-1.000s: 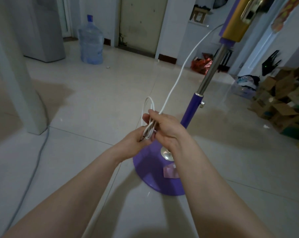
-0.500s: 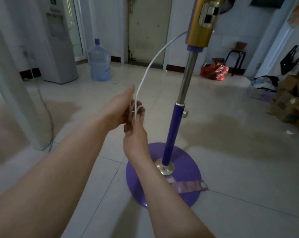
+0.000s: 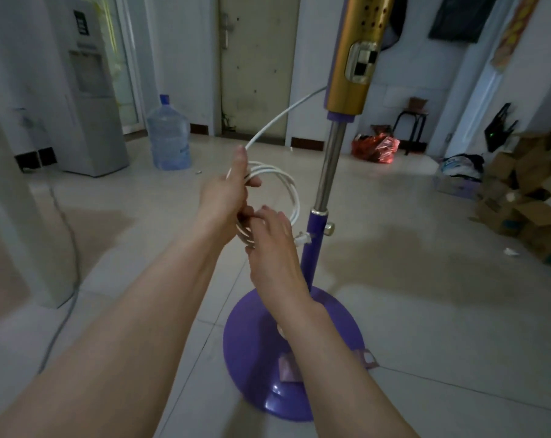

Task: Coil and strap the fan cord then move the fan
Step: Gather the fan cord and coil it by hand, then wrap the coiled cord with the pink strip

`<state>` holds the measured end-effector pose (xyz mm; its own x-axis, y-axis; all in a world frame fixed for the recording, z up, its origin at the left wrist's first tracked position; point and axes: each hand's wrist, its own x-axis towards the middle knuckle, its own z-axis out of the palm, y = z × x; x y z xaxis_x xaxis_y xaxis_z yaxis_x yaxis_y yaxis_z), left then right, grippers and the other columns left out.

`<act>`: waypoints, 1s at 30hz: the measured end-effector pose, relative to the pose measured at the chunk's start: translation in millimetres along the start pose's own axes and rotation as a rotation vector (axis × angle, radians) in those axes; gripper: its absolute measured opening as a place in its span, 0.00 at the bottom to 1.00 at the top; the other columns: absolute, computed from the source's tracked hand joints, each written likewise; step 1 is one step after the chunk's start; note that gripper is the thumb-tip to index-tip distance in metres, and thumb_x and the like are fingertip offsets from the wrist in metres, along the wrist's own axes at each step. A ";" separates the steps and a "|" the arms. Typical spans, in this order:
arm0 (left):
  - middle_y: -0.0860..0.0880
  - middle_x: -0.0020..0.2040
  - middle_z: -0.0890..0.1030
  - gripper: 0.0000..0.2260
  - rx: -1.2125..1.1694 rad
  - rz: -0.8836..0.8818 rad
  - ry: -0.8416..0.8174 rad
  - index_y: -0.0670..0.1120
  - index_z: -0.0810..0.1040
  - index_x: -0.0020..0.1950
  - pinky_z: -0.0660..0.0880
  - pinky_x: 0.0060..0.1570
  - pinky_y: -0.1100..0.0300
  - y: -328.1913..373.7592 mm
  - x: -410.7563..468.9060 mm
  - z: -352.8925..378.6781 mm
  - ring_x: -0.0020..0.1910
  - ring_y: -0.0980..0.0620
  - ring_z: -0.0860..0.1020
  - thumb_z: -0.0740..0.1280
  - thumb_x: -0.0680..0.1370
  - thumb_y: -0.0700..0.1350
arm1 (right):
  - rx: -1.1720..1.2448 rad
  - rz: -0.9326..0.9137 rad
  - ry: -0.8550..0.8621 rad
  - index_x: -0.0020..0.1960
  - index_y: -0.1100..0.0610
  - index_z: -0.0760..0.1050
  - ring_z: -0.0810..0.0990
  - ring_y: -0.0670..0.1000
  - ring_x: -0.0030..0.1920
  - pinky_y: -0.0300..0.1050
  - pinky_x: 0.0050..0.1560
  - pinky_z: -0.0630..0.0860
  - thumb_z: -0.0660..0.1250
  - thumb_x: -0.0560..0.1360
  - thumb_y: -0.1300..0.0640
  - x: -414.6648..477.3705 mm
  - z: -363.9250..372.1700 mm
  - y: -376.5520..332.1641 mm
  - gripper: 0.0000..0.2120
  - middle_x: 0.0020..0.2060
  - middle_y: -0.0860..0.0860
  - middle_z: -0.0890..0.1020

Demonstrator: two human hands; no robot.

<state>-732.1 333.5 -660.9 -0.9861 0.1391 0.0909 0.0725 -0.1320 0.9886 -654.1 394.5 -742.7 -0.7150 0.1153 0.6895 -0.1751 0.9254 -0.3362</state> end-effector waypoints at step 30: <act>0.51 0.49 0.86 0.23 0.331 0.086 -0.726 0.53 0.80 0.53 0.80 0.47 0.55 44.5 61.2 -7.3 0.44 0.53 0.86 0.77 0.63 0.61 | 0.337 0.672 0.202 0.66 0.41 0.67 0.81 0.50 0.49 0.51 0.51 0.82 0.57 0.82 0.57 71.8 -51.1 17.0 0.16 0.52 0.51 0.79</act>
<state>-790.4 329.0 -612.2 -0.6398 0.7605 0.1111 0.2965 0.1109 0.9486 -673.8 436.9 -666.2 -0.6088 0.7063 0.3612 0.0330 0.4775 -0.8780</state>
